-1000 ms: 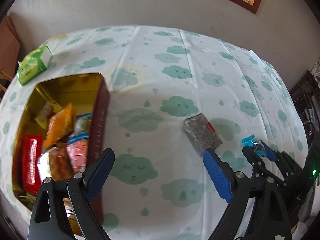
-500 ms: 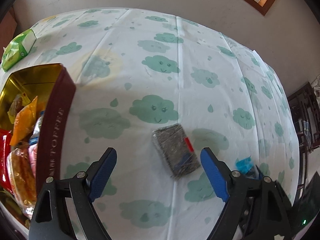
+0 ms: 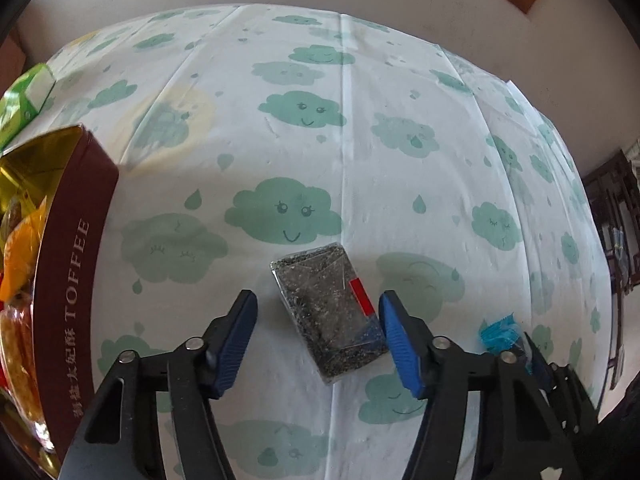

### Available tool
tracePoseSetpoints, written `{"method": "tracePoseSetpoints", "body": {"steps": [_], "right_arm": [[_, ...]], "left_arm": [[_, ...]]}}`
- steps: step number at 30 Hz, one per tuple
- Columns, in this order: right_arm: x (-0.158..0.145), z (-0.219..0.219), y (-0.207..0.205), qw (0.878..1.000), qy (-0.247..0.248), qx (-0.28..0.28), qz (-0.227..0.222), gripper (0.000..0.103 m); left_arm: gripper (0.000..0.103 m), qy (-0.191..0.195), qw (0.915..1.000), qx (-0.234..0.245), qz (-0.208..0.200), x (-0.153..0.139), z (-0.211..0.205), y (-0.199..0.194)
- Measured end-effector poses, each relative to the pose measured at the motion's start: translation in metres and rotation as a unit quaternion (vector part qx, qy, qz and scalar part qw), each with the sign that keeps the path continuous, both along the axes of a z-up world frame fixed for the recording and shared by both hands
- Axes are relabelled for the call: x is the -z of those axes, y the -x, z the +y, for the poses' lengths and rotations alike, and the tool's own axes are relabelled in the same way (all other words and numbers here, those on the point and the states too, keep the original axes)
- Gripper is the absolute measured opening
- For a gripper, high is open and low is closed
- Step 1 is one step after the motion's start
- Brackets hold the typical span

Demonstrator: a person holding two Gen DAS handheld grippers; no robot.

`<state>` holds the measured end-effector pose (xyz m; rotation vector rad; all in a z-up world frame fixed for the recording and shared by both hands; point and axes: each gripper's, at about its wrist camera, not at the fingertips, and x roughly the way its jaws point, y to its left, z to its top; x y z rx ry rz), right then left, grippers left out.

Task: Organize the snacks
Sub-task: 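Grasp the dark grey wrapped block with the left tool while the right tool holds the teal candy, then carry the grey block into the tin and open the left tool while the right tool holds the teal candy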

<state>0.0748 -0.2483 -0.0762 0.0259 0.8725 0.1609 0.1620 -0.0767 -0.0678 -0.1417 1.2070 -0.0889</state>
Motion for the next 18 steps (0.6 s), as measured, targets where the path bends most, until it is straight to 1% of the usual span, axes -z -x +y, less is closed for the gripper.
{"method": "tracePoseSetpoints", "body": {"steps": [3,7,9,10,11,12,15,18], "right_arm": [[0.000,0.001,0.001,1.000,0.003,0.000,0.000,0.043],[0.000,0.001,0.000,1.000,0.004,0.000,0.000,0.043],[0.000,0.002,0.000,1.000,0.005,0.000,0.000,0.043],[0.000,0.002,0.001,1.000,0.005,0.000,0.000,0.043],[0.000,0.002,0.001,1.000,0.005,0.000,0.000,0.043],[0.000,0.002,0.001,1.000,0.005,0.000,0.000,0.043],[0.000,0.002,0.000,1.000,0.005,0.000,0.000,0.043],[0.001,0.002,0.000,1.000,0.007,0.000,0.000,0.043]], "left_arm": [[0.058,-0.021,0.9997,0.012,-0.008,0.001,-0.006,-0.001],[0.055,-0.031,0.9991,0.024,-0.015,0.002,-0.008,0.001],[0.047,-0.036,0.9988,0.029,-0.018,0.001,-0.007,0.003],[0.036,-0.051,0.9980,0.032,-0.021,0.001,-0.007,0.004],[0.031,-0.065,0.9970,0.036,-0.023,0.001,-0.008,0.005],[0.031,-0.071,0.9962,0.043,-0.025,0.002,-0.008,0.006],[0.031,-0.061,0.9964,0.053,-0.026,0.002,-0.004,0.008],[0.031,-0.068,0.9950,0.068,-0.027,0.002,-0.003,0.014]]}}
